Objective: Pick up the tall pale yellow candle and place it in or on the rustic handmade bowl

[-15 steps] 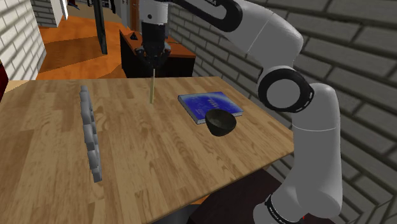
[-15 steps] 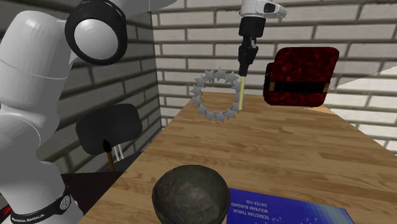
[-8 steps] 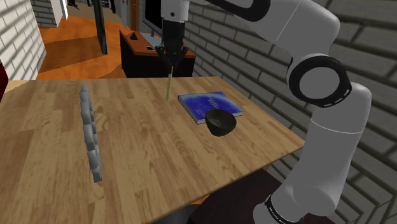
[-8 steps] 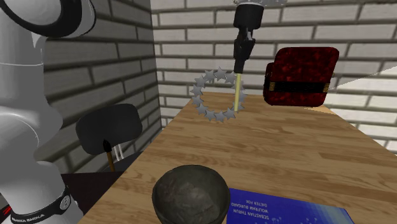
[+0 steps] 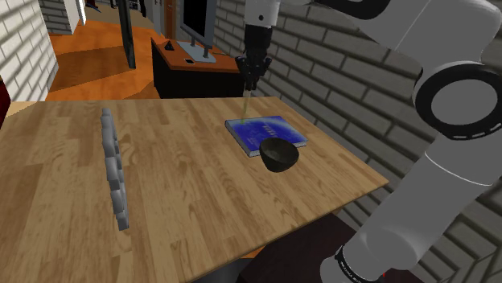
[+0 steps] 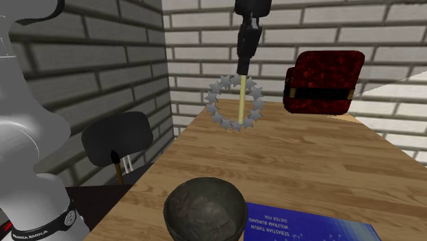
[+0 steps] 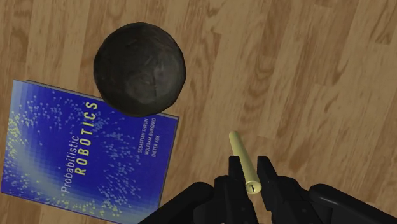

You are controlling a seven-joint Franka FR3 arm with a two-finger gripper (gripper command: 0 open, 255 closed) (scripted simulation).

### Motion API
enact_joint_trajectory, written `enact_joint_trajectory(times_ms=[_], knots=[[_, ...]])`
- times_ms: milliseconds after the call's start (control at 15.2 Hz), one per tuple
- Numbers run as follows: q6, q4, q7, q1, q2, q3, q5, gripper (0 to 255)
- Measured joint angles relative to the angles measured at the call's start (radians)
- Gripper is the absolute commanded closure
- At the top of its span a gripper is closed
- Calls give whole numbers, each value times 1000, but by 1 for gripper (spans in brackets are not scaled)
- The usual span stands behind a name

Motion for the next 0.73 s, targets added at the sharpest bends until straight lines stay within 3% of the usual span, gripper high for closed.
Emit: enact_joint_trajectory(times_ms=[396,726], knots=[[-8,-131,-132,-64,-138,-67,5,255],[-39,-179,-250,-114,-218,-134,-10,255]])
